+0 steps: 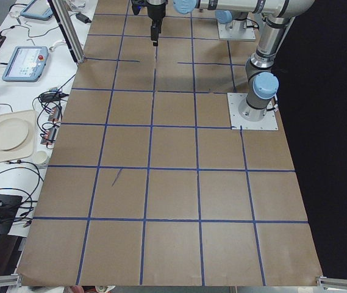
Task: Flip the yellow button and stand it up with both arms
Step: 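Lower the button upright onto the table with the right gripper and release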
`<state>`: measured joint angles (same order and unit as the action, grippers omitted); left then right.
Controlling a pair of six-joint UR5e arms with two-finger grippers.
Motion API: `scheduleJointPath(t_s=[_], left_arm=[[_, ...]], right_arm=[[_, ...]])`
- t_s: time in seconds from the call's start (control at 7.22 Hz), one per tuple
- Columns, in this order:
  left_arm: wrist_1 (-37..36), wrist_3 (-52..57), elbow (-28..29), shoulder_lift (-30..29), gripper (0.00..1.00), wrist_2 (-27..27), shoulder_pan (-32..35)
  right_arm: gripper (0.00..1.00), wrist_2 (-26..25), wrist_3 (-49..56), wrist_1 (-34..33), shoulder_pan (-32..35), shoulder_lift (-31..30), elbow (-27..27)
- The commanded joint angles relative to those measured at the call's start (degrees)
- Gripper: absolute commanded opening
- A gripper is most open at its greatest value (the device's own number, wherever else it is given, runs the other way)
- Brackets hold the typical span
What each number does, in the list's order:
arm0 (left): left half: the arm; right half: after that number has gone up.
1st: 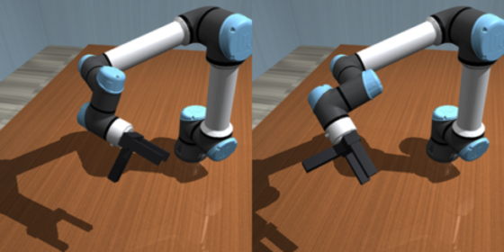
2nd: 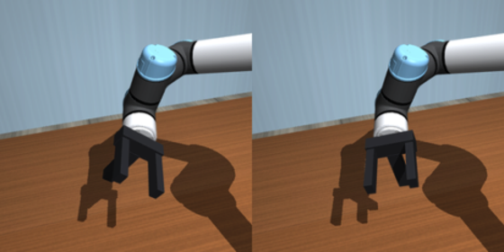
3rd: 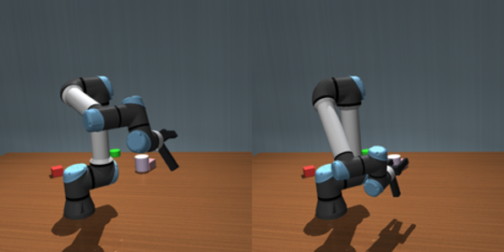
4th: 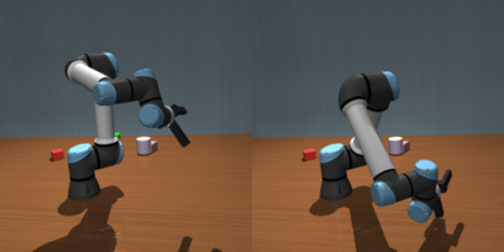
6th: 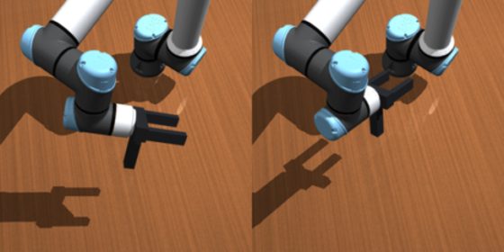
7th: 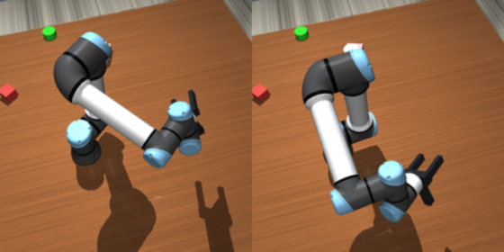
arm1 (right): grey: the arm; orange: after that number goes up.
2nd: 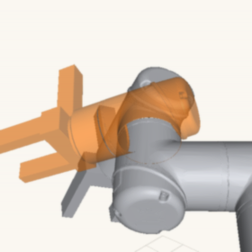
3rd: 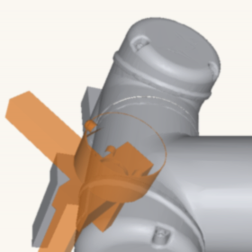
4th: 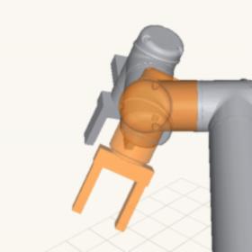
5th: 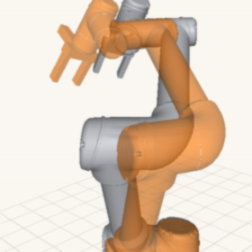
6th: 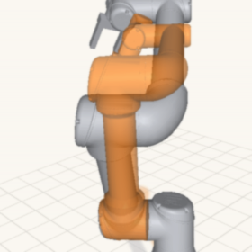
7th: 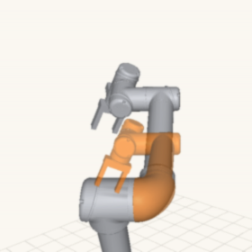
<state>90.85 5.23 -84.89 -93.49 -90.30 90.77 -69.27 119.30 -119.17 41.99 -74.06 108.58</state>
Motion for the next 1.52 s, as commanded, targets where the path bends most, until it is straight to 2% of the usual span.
scheduleJointPath(t_s=[0.0,0.42,0.55,1.11,1.39], left_arm=[[0.0,-1.0,0.0,0.0,1.0,-0.2,0.1],[0.1,-1.1,0.0,0.1,1.0,-0.1,0.1],[0.1,-1.1,0.0,0.1,1.0,-0.1,0.0],[0.0,-1.1,0.0,0.1,1.0,-0.1,0.1],[0.0,-1.1,0.0,0.1,1.0,-0.1,0.0]], right_arm=[[0.07,0.1,5.6,0.7,-0.5,0.2,0.1],[0.1,0.7,12.2,0.6,-0.5,0.5,0.1],[0.17,0.8,12.2,0.6,-0.5,0.7,0.1],[0.21,0.7,12.0,0.6,-0.5,1.6,0.1],[0.33,0.7,11.7,0.7,-0.5,1.7,0.1]])
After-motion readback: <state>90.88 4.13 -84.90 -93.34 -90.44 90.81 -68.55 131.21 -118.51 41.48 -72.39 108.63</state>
